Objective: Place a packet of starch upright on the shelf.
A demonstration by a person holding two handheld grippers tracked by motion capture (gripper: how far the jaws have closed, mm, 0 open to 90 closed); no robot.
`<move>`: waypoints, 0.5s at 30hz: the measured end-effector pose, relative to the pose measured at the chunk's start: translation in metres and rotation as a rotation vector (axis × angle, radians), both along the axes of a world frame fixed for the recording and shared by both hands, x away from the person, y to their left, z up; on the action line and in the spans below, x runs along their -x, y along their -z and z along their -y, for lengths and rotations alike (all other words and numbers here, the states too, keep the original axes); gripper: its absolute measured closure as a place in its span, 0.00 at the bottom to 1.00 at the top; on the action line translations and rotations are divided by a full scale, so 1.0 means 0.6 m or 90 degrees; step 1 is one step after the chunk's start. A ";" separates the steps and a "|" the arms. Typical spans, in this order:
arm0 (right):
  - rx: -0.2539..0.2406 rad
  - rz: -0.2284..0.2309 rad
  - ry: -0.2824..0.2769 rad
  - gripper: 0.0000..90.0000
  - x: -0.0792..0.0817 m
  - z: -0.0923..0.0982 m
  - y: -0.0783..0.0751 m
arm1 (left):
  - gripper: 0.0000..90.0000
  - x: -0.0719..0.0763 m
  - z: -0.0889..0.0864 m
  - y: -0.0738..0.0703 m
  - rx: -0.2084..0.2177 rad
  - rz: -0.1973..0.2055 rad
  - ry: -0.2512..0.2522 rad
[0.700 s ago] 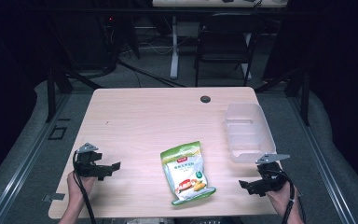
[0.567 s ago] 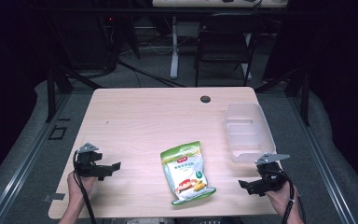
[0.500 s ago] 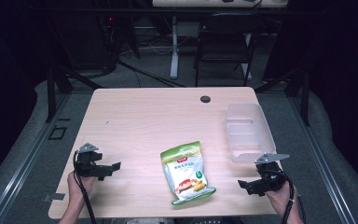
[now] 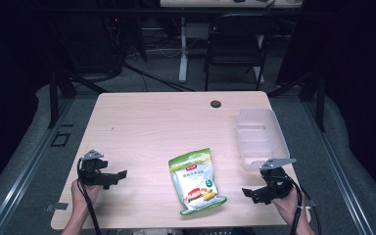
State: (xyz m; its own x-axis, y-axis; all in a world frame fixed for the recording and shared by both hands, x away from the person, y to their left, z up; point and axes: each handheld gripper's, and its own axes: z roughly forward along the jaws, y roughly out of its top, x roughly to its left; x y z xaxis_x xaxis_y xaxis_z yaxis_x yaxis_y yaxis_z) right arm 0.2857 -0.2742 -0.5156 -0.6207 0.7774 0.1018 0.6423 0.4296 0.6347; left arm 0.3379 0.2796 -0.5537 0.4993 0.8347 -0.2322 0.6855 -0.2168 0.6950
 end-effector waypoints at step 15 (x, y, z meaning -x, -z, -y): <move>-0.003 -0.013 -0.067 0.02 -0.021 -0.054 -0.025 | 0.01 0.000 0.003 -0.002 -0.002 0.002 0.003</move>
